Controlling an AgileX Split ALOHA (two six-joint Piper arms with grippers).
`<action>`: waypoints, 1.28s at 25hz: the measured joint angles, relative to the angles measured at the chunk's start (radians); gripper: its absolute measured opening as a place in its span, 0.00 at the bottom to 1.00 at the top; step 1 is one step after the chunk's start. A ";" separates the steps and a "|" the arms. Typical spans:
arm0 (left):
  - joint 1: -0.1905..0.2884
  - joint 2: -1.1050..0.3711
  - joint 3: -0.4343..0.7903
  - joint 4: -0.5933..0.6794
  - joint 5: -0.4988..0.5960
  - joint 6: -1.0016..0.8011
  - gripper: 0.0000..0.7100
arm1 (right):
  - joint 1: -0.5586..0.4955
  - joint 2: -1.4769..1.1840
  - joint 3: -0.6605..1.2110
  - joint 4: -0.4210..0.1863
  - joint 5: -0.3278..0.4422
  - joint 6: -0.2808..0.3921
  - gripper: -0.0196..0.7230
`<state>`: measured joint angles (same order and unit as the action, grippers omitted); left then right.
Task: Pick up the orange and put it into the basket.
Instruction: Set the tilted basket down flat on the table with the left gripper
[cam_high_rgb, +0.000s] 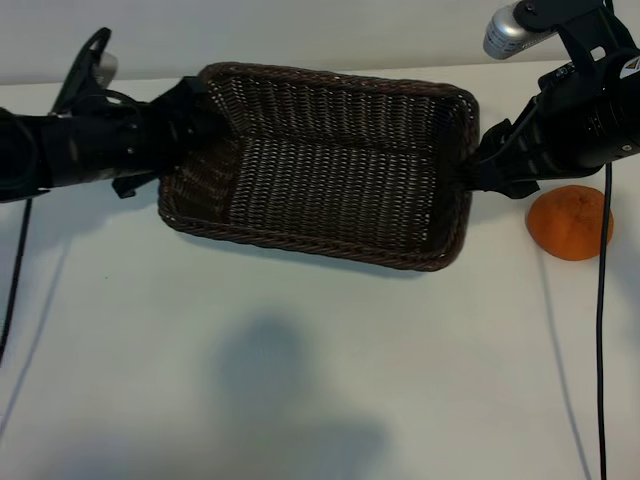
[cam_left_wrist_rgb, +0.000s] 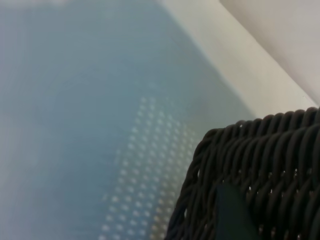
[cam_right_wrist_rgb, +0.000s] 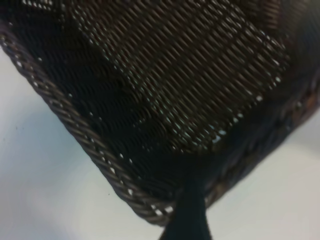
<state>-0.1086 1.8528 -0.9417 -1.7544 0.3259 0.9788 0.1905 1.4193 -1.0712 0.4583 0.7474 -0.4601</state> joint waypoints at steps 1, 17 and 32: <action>-0.008 0.007 -0.011 0.000 -0.003 -0.003 0.59 | 0.000 0.000 0.000 0.000 0.000 0.000 0.83; -0.032 0.016 -0.030 -0.002 -0.075 -0.120 0.59 | 0.000 0.000 0.000 0.000 0.002 0.000 0.83; -0.052 0.052 0.026 -0.005 -0.122 -0.087 0.59 | 0.000 0.000 0.000 -0.003 0.003 0.000 0.83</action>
<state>-0.1610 1.9045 -0.9158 -1.7596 0.2034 0.8920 0.1905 1.4193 -1.0712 0.4548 0.7504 -0.4601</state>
